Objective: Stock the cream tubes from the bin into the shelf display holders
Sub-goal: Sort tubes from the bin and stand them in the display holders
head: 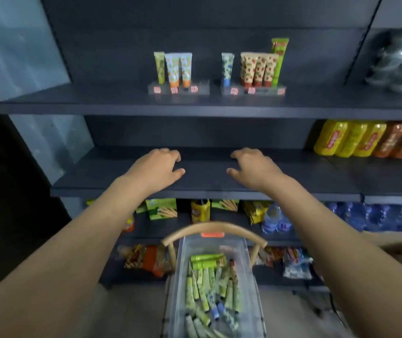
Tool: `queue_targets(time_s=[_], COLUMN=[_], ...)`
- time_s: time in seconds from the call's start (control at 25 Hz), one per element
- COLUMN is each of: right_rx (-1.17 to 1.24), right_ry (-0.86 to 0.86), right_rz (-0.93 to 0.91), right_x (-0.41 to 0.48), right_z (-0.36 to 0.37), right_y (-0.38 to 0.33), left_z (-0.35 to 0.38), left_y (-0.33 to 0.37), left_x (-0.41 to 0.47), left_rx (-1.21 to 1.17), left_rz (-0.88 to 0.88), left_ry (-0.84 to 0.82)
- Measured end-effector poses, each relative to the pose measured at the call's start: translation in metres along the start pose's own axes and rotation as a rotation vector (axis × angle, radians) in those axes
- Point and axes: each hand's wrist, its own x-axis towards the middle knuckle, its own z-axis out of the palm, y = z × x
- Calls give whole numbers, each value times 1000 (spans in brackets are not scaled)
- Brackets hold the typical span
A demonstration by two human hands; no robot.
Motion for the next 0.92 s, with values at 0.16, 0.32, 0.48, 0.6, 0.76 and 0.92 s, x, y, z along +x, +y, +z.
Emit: queue_targets(time_s=[0.16, 0.32, 0.48, 0.6, 0.76, 0.92], right_rx=[-36, -32, -35, -4, 43, 114], right_ry=[-114, -259, -446, -579, -723, -821], right_rz=[36, 58, 53, 45, 36, 53], right_x=[-39, -72, -90, -95, -100, -104], right_z=[69, 143, 221, 280, 348, 408], right_y=[5, 19, 38, 57, 75, 76], left_z=[63, 135, 217, 283, 361, 424], left_y=[5, 14, 21, 31, 39, 37], left_x=[-33, -58, -66, -71, -80, -94], left_rx=[-1, -15, -35, -51, -72, -93], left_rz=[3, 18, 26, 6, -38, -99], left_ry=[-117, -261, -437, -558, -716, -835])
